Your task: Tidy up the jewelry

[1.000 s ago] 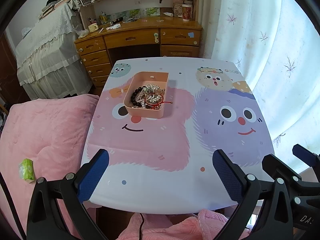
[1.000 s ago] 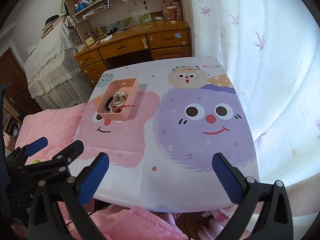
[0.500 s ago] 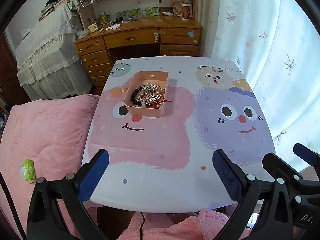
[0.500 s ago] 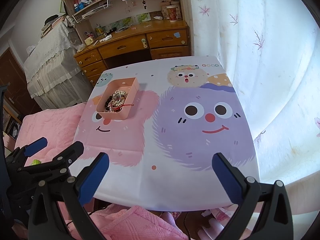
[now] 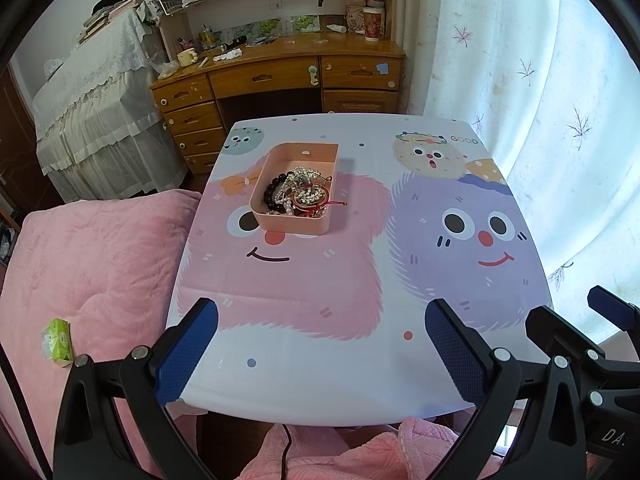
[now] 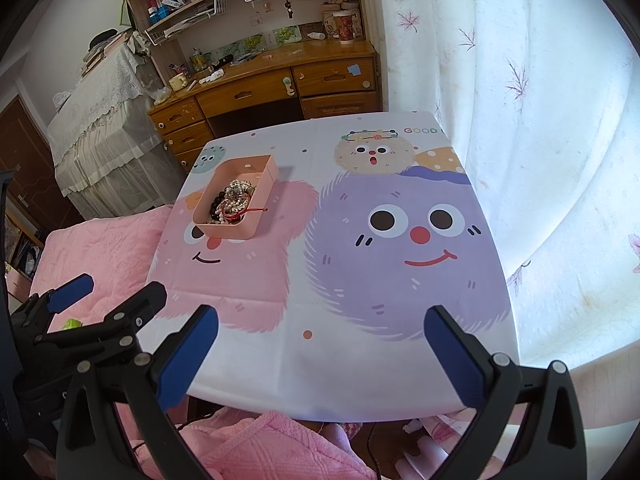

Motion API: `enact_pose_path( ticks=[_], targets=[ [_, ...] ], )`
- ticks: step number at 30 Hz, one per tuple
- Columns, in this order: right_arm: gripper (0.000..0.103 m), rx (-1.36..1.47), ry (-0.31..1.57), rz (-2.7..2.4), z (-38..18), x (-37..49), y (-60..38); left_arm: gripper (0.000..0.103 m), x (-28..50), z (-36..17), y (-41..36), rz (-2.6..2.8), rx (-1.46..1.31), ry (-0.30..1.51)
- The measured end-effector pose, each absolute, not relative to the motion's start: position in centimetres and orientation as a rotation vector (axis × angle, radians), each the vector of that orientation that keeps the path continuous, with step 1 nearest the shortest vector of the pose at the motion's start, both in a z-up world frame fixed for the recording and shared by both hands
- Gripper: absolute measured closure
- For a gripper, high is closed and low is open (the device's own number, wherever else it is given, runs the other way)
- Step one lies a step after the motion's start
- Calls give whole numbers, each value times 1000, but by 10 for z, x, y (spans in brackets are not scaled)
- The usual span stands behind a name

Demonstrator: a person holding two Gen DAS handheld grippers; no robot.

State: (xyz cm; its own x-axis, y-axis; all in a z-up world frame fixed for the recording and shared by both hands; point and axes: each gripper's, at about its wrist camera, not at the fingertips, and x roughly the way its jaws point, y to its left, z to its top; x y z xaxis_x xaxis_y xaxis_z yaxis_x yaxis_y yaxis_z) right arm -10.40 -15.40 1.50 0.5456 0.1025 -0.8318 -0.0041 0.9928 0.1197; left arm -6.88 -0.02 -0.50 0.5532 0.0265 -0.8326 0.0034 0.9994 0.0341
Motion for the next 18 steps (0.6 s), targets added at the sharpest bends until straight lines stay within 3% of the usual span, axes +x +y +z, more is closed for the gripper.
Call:
enact_pose_path(
  ticks=[18],
  targets=[
    [0, 109, 994, 59, 13, -105, -156, 1, -68, -5, -3, 13, 35, 985]
  ],
)
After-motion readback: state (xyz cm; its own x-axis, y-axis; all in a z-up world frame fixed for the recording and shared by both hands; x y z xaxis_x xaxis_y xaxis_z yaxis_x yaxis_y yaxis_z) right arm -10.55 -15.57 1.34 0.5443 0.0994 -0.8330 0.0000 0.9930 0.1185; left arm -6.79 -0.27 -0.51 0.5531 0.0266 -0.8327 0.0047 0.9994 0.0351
